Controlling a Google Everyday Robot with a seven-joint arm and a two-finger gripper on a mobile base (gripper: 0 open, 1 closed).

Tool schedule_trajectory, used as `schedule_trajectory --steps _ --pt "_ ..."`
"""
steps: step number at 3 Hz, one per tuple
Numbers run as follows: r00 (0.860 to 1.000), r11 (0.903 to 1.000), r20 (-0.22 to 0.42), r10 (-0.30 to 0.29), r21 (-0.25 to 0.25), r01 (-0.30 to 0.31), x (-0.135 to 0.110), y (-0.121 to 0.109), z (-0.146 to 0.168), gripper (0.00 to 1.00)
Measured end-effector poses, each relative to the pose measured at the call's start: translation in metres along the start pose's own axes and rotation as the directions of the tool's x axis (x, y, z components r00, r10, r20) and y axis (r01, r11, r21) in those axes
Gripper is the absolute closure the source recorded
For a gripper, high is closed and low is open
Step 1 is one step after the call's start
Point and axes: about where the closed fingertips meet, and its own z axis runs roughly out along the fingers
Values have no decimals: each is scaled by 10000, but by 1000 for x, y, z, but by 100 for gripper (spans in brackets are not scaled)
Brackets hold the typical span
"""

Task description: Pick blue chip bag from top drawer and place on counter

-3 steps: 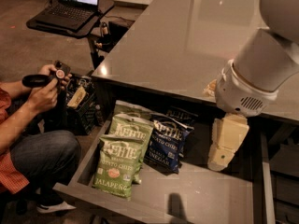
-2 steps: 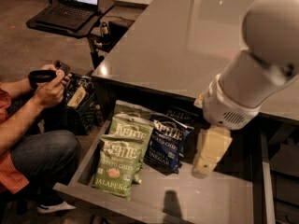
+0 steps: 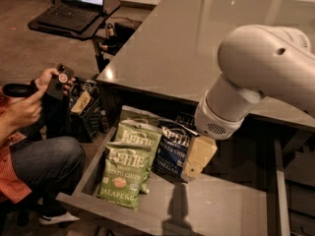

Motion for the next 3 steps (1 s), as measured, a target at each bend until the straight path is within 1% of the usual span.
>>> schedule_trajectory --steps 1,2,3 --pt "9998 9997 -26 222 55 -222 0 -1 0 0" --pt "9998 9999 132 125 24 -125 -4 1 4 0" --pt "9987 9989 326 393 222 -401 -12 -9 24 0"
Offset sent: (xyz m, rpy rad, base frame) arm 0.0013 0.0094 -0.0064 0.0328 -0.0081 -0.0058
